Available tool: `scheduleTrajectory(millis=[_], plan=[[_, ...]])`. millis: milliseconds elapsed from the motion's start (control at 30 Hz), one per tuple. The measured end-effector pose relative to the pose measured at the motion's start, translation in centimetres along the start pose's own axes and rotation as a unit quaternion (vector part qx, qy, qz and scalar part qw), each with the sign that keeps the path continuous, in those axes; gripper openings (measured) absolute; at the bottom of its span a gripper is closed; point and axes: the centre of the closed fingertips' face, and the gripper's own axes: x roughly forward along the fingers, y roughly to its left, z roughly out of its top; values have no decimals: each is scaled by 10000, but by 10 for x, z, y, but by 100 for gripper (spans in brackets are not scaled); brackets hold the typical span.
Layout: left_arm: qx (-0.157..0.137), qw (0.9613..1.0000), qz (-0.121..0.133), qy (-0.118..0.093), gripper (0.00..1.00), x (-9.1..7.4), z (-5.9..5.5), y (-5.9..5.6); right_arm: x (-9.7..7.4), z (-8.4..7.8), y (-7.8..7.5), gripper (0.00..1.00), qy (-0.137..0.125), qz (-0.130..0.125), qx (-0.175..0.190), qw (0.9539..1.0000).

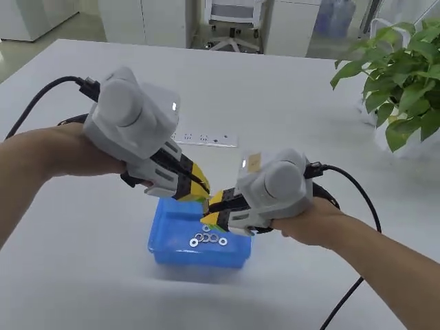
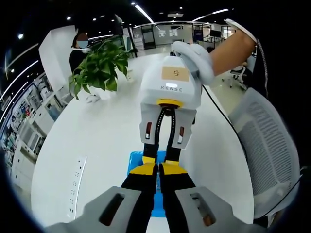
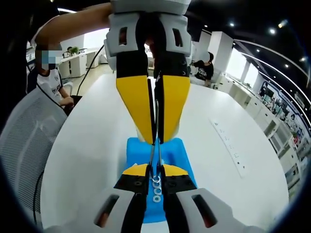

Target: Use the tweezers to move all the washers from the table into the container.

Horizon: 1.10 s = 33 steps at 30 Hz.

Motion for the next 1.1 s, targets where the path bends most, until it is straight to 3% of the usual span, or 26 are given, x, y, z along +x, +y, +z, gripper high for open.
scheduleTrajectory(millis=[200, 667, 967, 1100], plan=[[15, 10000, -9, 34, 6, -6, 0, -11, -5, 2, 9, 11, 0, 11, -2, 10000], [-92, 10000, -16, -19, 6, -15, -12, -35, -10, 3, 36, 8, 157, 155, -160, 9996], [-184, 9998, -88, 57, 6, -12, -28, -56, -10, -4, 59, 7, 355, 298, -222, 9987], [-256, 9995, -157, 122, 6, -7, -41, -70, -7, -10, 73, 7, 393, 399, -220, 9982]])
